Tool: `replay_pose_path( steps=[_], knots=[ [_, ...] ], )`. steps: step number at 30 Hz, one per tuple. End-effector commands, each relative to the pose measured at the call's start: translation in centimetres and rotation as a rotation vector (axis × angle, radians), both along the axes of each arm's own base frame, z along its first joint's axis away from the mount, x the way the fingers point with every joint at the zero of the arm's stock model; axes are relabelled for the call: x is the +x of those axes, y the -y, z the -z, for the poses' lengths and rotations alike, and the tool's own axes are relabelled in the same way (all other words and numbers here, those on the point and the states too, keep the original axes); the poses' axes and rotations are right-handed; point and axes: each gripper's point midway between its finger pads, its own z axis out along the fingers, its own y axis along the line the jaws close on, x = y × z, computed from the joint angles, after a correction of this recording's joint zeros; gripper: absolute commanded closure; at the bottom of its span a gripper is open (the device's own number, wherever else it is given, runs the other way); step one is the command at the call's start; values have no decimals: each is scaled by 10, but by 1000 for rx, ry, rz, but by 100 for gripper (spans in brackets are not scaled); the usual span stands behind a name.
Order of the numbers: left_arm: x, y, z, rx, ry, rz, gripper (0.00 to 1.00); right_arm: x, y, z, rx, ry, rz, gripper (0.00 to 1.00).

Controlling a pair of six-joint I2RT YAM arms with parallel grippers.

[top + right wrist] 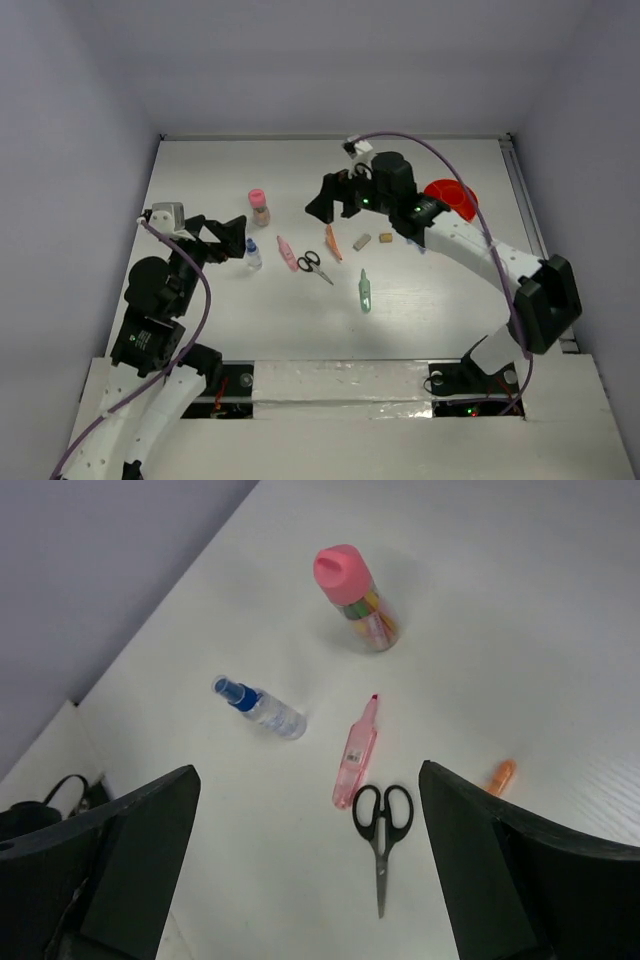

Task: Sort the stationery into containers
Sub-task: Pick up the storage box at the center of the board.

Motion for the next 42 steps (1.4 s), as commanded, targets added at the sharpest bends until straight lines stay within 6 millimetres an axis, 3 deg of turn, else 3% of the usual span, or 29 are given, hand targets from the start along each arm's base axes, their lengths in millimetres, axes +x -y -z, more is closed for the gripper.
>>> replay_pose_path(
  steps=[1,2,4,6,7,8,9,10,11,12,14,16,18,19,21,22,24,25,35,42],
  knots=[
    [4,-18,-6,-10,-1,-104,1,21,-24,0,-91,72,41,3],
    [4,-24,-5,-15,-2,-136,1,26,-35,13,-114,57,34,2],
    [4,-33,-4,-24,2,-181,1,41,-43,6,-109,82,51,2],
    [3,-37,-6,-33,10,-201,1,49,-57,23,-144,66,53,2],
    [3,-43,-6,-41,10,-233,1,57,-62,8,-133,101,58,2],
    [3,-46,-5,-46,8,-246,1,58,-70,8,-140,108,52,2],
    [2,-48,-5,-55,4,-258,1,62,-77,23,-180,97,47,2],
    [3,-51,-4,-57,-1,-278,1,67,-80,24,-187,103,49,2],
    [3,-52,-2,-54,-6,-284,1,69,-90,13,-177,129,44,2],
    [3,-53,-1,-56,-9,-290,1,73,-97,31,-216,119,46,2],
    [2,-57,-2,-75,-9,-315,1,86,-103,26,-214,138,69,2],
    [1,-60,-3,-85,-7,-329,1,90,-113,44,-237,121,61,2],
    [2,-59,-3,-88,-8,-324,1,91,-126,41,-224,129,42,2],
    [2,-57,-3,-86,-9,-313,1,95,-131,56,-241,115,34,2],
    [4,-54,-2,-79,-13,-305,1,94,-141,65,-263,107,5,3],
    [5,-53,0,-77,-17,-299,1,93,-153,54,-253,141,-16,3],
    [5,-52,-1,-77,-16,-292,1,92,-163,73,-284,130,-39,4],
    [5,-51,-1,-77,-16,-288,1,91,-170,65,-275,153,-49,4],
    [6,-46,-1,-68,-14,-261,1,111,-186,96,-306,170,-9,12],
    [4,-46,-3,-73,-4,-257,1,118,-192,101,-282,180,13,30]
  ],
)
